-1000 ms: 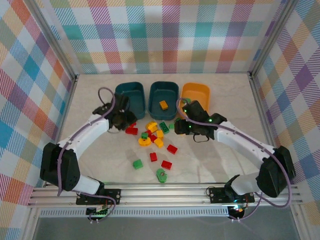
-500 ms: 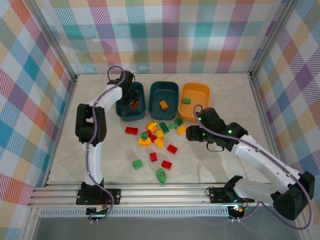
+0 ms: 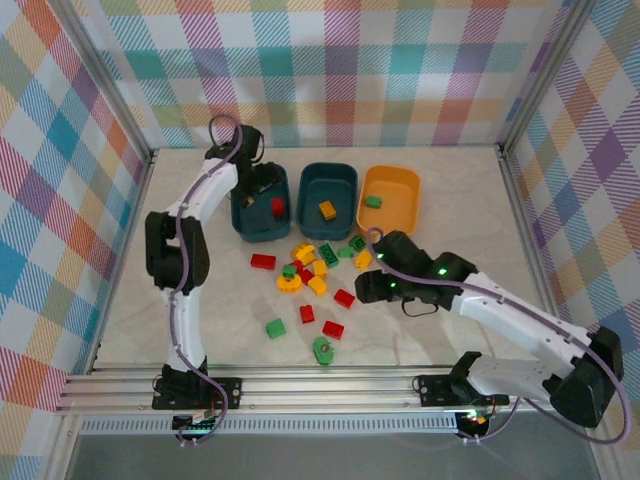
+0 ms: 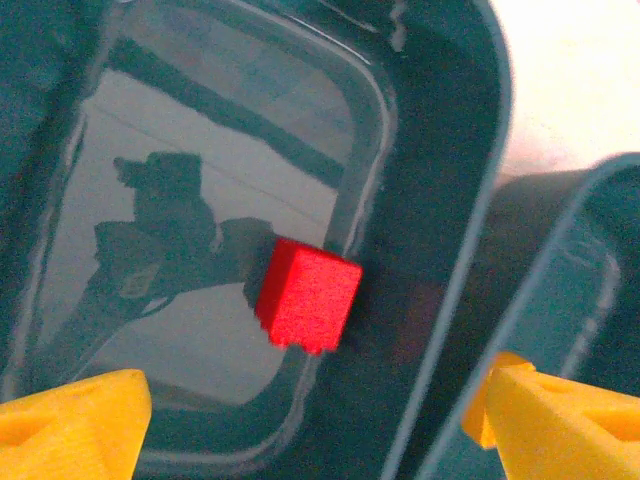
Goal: Sort the legos into containers by color
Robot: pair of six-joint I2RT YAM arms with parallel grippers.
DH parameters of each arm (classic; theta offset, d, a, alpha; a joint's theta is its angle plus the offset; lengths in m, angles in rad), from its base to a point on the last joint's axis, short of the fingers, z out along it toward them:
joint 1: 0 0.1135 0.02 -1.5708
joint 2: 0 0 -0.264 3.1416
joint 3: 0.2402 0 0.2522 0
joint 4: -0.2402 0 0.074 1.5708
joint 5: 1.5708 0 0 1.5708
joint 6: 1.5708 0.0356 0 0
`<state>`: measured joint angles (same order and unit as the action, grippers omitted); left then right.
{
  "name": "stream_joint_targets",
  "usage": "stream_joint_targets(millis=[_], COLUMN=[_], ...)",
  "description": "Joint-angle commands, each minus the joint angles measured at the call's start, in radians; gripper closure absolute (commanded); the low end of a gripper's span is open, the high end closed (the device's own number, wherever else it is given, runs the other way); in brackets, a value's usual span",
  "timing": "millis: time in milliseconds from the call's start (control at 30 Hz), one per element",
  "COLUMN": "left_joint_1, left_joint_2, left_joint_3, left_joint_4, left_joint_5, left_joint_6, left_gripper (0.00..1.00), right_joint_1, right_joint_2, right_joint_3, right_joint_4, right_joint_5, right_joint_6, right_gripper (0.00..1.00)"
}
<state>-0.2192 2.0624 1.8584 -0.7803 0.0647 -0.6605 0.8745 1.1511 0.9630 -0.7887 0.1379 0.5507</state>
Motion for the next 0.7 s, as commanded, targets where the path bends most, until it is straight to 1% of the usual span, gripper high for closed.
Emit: stream_joint_targets(millis=[0, 33, 67, 167, 267, 367, 433, 500, 567, 667], left_joint_1=[0.004, 0.003, 0.002, -0.001, -0.013, -0.030, -0.033, -0.033, -0.032, -0.032], left_joint_2=[-0.261, -0.342, -0.419, -0.621, -0.804, -0.970, -1.072, -1.142, -1.185, -1.202], left_joint_3=[-0.196, -0.311, -0.421, -0.711, -0.961, -1.139, -1.213, -1.251, -1.257, -1.245], left_joint_4=[0.092, 0.148, 0.206, 0.300, 0.343, 0.327, 0.306, 0.281, 0.251, 0.232], left_joint_5=[0.034, 0.051, 0.064, 0.081, 0.129, 0.144, 0.137, 0.124, 0.113, 0.115], left_joint_6=[-0.027, -0.047, -0.062, -0.110, -0.170, -0.205, -0.222, -0.222, -0.209, -0.193], left_gripper=[0.07, 0.04, 0.03, 0.00, 0.00, 0.00, 0.00, 0.00, 0.00, 0.00], right_joint_1=[0.106, 0.141, 0.176, 0.276, 0.366, 0.425, 0.446, 0.448, 0.450, 0.451], right_joint_2=[0.081, 0.115, 0.150, 0.263, 0.381, 0.468, 0.517, 0.550, 0.583, 0.626], right_joint_3=[0.011, 0.013, 0.017, 0.051, 0.111, 0.165, 0.192, 0.197, 0.205, 0.223], right_joint_4=[0.013, 0.023, 0.032, 0.043, 0.030, 0.018, 0.019, 0.038, 0.052, 0.050], right_joint_5=[0.009, 0.011, 0.011, 0.012, 0.011, 0.001, -0.017, -0.037, -0.067, -0.082], right_joint_6=[0.041, 0.051, 0.060, 0.070, 0.062, 0.058, 0.072, 0.099, 0.117, 0.145], right_gripper=[0.29, 0.29, 0.29, 0.29, 0.26, 0.25, 0.25, 0.25, 0.27, 0.30])
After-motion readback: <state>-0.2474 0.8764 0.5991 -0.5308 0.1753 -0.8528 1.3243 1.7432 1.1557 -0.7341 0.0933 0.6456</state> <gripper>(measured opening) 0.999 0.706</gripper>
